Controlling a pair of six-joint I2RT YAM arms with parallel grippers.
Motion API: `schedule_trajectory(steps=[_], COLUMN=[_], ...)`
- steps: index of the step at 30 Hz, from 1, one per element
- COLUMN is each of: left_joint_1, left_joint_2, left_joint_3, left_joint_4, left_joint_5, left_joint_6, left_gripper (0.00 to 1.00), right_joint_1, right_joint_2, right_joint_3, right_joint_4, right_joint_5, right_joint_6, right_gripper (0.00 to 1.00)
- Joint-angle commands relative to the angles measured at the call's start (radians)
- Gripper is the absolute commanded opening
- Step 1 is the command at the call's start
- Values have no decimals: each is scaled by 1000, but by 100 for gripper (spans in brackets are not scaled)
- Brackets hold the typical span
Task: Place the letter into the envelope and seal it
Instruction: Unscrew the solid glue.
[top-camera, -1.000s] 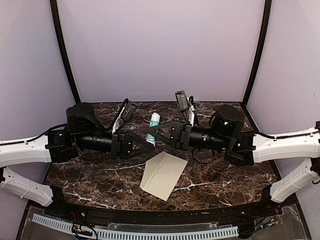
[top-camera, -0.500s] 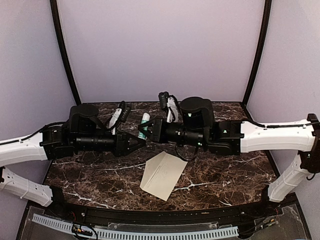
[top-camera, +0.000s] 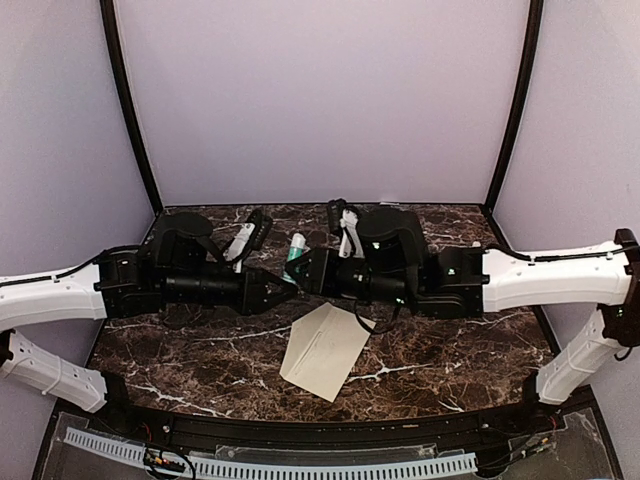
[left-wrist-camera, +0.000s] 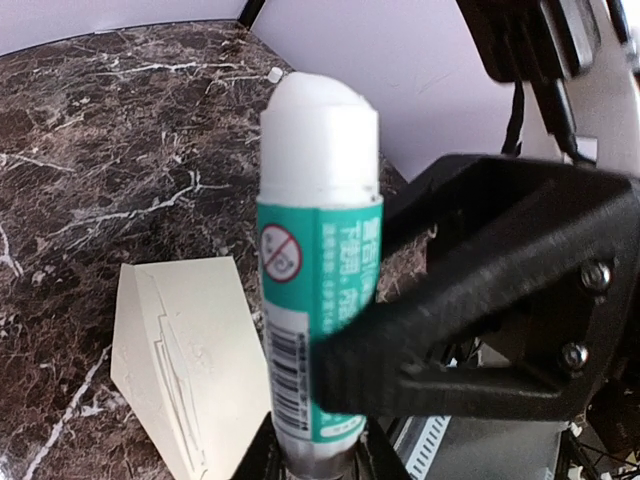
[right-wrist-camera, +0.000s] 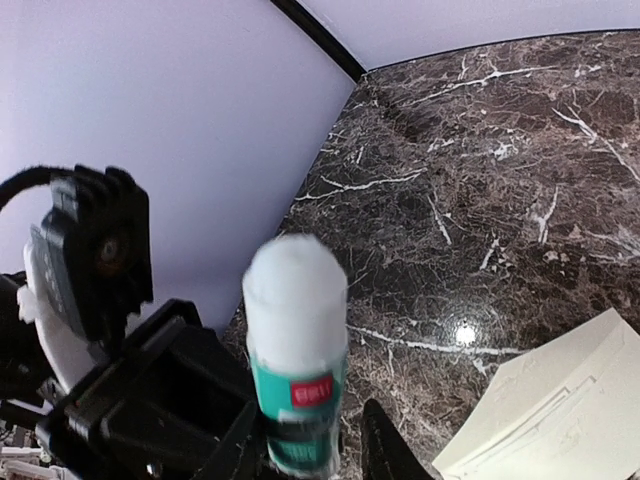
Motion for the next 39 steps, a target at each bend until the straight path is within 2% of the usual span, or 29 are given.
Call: schedule_trajectory(steps=[1,5,9,14,17,23,28,34,39], left_joint_1=[14,23,26,25,24,24,21,20,18], left_joint_2=[-46,-68,-56,-39,-36,-18,-13,1,15], left_joint_3=[-20,-50,-61,-54,-46,-32,-29,-28,-23], left_joint_4=[154,242,339,445,500,574,578,594,602], left_joint_5=[30,152,330,505,576,686,698,717,733], left_joint_6=[-39,-56,-66,-78,-97,-145,-148,-162,-165], left_gripper=[0,0,0,0,0,0,0,0,0], right_joint_1=[21,15,-22,-89,-107,-106,-101,-98,-93], right_joint_2=[-149,-287,-388,-444,-431,-341,-282,-228,-200], right_joint_3=[-118,-226,-329,-455,-475,-387,-333,-297,-283], right_joint_4=[139,247,368,591,729,766,781,804,824], right_joint_5=[-14,-31,-114,-320,-468,-639,-698,-739,-757], right_joint_6=[-66,-130,-164,-158,-161,-179,-176,-156,-143], right_gripper=[37,58,68,71,71,71,67,53,37])
